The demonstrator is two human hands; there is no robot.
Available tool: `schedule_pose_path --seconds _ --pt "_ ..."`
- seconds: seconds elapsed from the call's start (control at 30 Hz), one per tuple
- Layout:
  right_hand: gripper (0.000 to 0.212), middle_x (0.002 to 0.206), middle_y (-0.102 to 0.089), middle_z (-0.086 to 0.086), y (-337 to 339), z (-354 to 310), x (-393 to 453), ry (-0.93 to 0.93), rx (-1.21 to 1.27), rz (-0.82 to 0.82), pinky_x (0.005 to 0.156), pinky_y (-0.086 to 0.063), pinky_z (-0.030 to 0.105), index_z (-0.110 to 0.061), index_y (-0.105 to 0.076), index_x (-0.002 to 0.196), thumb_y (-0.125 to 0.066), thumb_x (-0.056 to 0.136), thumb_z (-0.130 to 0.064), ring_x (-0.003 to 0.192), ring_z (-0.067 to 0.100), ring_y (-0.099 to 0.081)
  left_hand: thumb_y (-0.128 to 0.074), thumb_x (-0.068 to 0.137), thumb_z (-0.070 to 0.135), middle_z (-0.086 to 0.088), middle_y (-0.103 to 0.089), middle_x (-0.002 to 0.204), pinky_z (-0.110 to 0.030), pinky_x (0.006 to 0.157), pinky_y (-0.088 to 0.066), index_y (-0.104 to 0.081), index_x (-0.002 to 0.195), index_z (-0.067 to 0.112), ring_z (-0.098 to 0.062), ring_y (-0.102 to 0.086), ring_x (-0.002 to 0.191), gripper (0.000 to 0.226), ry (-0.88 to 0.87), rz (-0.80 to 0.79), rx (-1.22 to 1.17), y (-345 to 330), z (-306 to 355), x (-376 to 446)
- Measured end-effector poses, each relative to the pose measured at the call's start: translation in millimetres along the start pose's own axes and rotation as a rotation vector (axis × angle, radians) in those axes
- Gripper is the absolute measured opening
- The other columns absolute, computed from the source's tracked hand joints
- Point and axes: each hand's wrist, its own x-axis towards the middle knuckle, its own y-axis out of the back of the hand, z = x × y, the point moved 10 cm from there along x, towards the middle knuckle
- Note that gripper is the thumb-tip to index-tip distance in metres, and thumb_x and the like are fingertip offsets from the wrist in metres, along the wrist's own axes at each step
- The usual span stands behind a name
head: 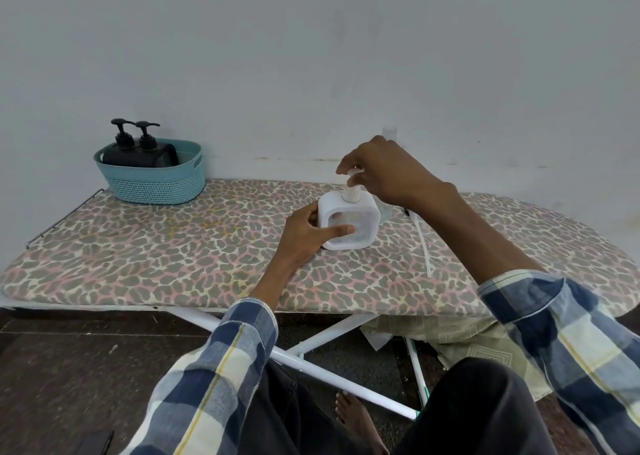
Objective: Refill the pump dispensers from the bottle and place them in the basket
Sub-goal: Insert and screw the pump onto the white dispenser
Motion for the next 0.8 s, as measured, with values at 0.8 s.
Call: schedule_pose_path --seconds 0.8 --pt "0.08 0.127 -0.059 0.004 -32 9 -67 -0.5 0.069 0.257 0.071 -0.041 0.036 -0.014 -0.051 0.138 -0.073 0.084 -0.07 0.104 0.03 -0.067 -0.097 0.078 0.028 0.006 -0.081 0.103 -0.033 0.081 -0.064 -0.08 0.116 0.017 -0.008 -0.077 0.094 0.043 -0.059 0.073 0.107 4 12 -11"
